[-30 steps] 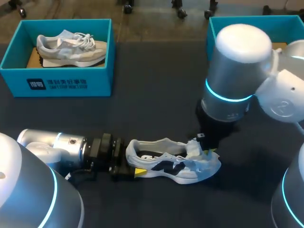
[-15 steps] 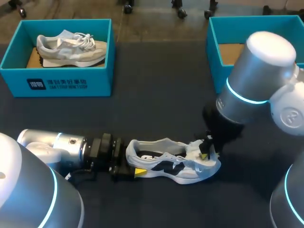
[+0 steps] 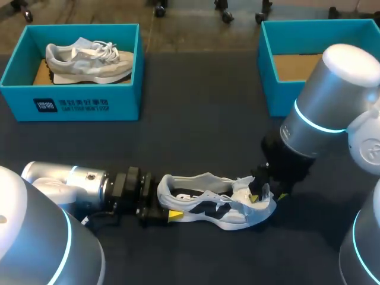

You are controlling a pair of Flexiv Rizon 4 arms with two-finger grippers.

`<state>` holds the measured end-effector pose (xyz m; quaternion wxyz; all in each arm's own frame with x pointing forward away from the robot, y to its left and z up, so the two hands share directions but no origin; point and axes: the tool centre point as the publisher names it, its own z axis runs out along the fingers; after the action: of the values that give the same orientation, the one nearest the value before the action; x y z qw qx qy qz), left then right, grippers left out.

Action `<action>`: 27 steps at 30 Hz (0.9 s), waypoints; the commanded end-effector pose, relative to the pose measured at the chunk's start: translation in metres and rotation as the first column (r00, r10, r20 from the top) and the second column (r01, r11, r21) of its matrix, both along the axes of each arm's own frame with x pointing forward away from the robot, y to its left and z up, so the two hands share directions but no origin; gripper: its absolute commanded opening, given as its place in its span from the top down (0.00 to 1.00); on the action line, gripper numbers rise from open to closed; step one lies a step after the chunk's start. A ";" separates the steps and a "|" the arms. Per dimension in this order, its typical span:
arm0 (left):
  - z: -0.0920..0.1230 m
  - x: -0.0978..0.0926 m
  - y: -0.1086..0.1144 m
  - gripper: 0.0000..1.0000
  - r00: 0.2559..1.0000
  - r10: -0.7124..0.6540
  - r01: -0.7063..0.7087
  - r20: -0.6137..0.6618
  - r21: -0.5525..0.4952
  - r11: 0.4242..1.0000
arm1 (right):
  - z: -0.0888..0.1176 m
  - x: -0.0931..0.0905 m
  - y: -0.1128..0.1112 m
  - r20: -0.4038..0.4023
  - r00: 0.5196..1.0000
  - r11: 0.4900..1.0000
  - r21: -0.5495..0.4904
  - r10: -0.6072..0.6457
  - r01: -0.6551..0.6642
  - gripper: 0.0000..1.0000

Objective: Take the shoe out of the shoebox, open the shoe tongue, remove and reinsert the insole, then place the shoe into the shoebox

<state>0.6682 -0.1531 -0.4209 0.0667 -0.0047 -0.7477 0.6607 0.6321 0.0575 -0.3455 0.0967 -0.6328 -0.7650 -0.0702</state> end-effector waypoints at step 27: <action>-0.001 -0.002 -0.001 1.00 1.000 0.002 -0.002 0.000 0.000 1.000 | 0.169 0.042 0.079 -0.083 0.895 0.763 -0.492 0.439 -0.420 0.93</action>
<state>0.6681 -0.1532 -0.4208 0.0667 -0.0047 -0.7476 0.6608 0.6636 0.1147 -0.1843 0.0161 -0.4640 -0.8856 0.0085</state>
